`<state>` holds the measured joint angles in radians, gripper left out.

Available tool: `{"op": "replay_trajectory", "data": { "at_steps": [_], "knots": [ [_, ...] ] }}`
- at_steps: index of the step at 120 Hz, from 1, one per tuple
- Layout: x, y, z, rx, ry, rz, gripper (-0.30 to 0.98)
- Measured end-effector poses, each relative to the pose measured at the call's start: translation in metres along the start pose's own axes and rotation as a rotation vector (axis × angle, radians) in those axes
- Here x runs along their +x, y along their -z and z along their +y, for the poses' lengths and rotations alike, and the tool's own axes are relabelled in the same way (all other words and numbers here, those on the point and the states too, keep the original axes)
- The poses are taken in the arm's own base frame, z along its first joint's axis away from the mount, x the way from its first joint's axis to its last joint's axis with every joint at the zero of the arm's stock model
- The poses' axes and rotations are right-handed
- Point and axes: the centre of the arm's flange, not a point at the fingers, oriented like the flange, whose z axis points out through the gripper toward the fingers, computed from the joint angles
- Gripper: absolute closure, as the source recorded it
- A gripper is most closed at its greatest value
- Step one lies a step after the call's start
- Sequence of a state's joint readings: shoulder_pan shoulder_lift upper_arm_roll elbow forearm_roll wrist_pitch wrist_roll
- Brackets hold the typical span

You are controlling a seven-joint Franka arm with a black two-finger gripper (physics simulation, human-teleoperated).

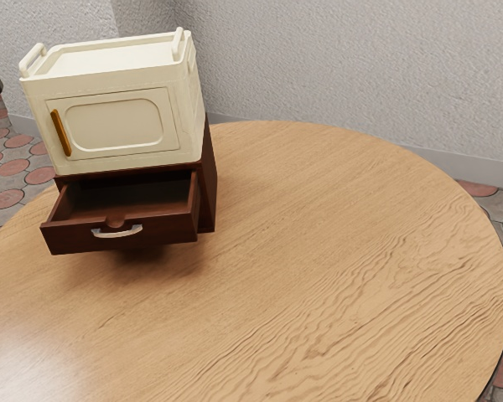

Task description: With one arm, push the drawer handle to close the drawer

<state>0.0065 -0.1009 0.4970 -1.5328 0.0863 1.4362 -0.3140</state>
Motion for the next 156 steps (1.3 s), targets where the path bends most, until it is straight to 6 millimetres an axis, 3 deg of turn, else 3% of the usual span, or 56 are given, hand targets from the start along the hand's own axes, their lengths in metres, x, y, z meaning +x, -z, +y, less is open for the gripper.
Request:
{"op": "replay_trajectory", "data": {
  "at_steps": [25, 32, 39, 45, 52, 74, 84, 98, 121, 156],
  "knots": [
    [-0.002, 0.003, 0.005, 0.005, 0.005, 0.009, 0.00],
    [-0.020, 0.044, 0.012, 0.013, -0.024, 0.101, 0.00],
    [-0.047, 0.090, 0.045, 0.036, -0.096, 0.218, 0.00],
    [-0.064, 0.105, 0.070, 0.051, -0.147, 0.263, 0.00],
    [-0.076, 0.107, 0.095, 0.060, -0.190, 0.276, 0.00],
    [-0.075, 0.082, 0.129, 0.054, -0.226, 0.216, 0.01],
    [-0.076, 0.062, 0.140, 0.052, -0.241, 0.165, 0.13],
    [-0.081, 0.019, 0.149, 0.032, -0.259, 0.049, 0.39],
    [-0.109, -0.031, 0.151, 0.031, -0.281, -0.046, 0.66],
    [-0.156, -0.099, 0.163, 0.017, -0.278, -0.082, 0.76]
  ]
}}
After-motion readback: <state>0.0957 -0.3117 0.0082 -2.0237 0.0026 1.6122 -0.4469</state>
